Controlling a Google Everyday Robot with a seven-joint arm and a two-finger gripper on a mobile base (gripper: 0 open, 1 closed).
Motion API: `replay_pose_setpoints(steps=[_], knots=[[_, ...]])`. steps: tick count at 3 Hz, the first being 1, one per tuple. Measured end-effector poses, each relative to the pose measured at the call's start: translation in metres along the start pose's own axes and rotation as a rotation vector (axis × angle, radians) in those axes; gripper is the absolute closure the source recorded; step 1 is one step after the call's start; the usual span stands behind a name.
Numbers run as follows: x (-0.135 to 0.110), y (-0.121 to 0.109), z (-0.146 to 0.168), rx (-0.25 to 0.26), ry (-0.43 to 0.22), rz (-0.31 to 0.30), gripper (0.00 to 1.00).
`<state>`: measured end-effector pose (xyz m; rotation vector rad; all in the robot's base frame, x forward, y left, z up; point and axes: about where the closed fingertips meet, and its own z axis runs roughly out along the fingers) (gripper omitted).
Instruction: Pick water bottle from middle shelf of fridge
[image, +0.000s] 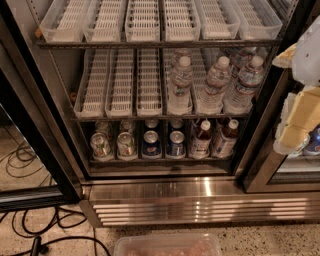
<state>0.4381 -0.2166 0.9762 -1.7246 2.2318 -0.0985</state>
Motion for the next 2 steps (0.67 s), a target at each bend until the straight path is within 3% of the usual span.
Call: replay_pose_setpoints(steps=[1, 2], knots=[[0.0000, 0.0000, 0.0000, 0.000, 0.000, 0.000, 0.00], [0.0006, 0.0041, 0.0093, 0.025, -0.060, 0.060, 0.00]])
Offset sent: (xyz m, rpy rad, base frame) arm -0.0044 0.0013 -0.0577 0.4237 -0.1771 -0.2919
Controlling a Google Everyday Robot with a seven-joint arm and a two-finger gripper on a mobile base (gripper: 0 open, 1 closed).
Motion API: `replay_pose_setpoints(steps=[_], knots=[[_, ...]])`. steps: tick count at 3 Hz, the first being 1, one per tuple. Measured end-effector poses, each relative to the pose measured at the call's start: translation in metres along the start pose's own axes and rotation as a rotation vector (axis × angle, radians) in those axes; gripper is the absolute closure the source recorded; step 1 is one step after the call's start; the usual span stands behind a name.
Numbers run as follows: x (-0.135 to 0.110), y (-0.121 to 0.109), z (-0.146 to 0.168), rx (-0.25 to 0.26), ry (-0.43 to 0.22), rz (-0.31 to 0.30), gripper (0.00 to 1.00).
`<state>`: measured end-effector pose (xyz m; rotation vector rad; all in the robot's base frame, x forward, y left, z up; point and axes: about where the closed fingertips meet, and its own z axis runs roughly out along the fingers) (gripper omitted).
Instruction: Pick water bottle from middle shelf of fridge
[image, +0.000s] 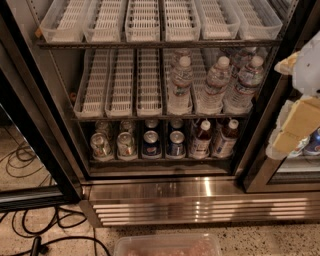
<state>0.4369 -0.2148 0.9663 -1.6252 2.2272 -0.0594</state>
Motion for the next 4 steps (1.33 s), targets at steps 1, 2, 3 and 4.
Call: replay_pose_setpoints(steps=[1, 2, 3, 4], knots=[[0.011, 0.035, 0.023, 0.002, -0.129, 0.229, 0.00], [0.011, 0.059, 0.063, -0.021, -0.253, 0.397, 0.00], [0.007, 0.049, 0.066, 0.023, -0.299, 0.431, 0.00], [0.007, 0.048, 0.066, 0.024, -0.299, 0.431, 0.00]])
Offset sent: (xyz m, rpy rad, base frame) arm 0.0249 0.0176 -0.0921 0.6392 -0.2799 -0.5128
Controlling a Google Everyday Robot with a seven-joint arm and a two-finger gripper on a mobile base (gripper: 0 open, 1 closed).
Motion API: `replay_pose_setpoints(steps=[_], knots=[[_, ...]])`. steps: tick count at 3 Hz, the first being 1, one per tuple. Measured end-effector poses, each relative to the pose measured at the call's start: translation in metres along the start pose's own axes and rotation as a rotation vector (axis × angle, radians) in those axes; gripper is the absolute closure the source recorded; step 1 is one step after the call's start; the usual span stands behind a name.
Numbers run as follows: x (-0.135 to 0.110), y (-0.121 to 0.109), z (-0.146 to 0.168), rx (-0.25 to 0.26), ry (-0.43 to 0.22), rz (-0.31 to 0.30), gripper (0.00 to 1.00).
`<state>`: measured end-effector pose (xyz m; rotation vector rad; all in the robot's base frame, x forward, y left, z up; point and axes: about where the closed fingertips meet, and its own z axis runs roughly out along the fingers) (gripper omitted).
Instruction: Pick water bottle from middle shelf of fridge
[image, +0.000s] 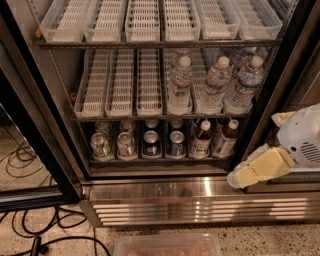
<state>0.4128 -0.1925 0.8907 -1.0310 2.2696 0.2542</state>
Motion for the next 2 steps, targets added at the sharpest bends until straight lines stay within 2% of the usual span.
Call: replay_pose_setpoints(steps=[1, 2], knots=[[-0.002, 0.008, 0.010, 0.004, -0.056, 0.016, 0.00], [-0.008, 0.024, 0.042, -0.004, -0.170, 0.034, 0.00]])
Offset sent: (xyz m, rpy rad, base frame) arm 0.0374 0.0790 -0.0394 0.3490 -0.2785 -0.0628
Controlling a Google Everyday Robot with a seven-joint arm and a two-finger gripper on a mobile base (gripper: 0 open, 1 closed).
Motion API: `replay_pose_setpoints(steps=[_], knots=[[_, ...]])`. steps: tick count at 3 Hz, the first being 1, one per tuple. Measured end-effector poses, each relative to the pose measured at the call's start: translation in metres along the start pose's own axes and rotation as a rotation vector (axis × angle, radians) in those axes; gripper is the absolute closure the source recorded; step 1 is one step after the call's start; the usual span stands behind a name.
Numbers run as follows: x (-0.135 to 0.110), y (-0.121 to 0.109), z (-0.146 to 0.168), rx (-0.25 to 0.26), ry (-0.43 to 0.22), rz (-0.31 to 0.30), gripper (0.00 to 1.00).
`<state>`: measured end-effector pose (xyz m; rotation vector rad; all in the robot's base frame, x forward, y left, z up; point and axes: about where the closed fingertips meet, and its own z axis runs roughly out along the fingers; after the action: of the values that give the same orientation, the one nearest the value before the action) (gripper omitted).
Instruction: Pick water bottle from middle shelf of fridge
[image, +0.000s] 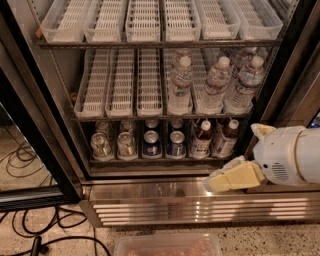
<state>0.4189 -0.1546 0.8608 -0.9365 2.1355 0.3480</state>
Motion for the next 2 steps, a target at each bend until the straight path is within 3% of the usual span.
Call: replay_pose_setpoints(steps=[2], knots=[[-0.032, 0.020, 0.065, 0.033, -0.254, 0.052, 0.00]])
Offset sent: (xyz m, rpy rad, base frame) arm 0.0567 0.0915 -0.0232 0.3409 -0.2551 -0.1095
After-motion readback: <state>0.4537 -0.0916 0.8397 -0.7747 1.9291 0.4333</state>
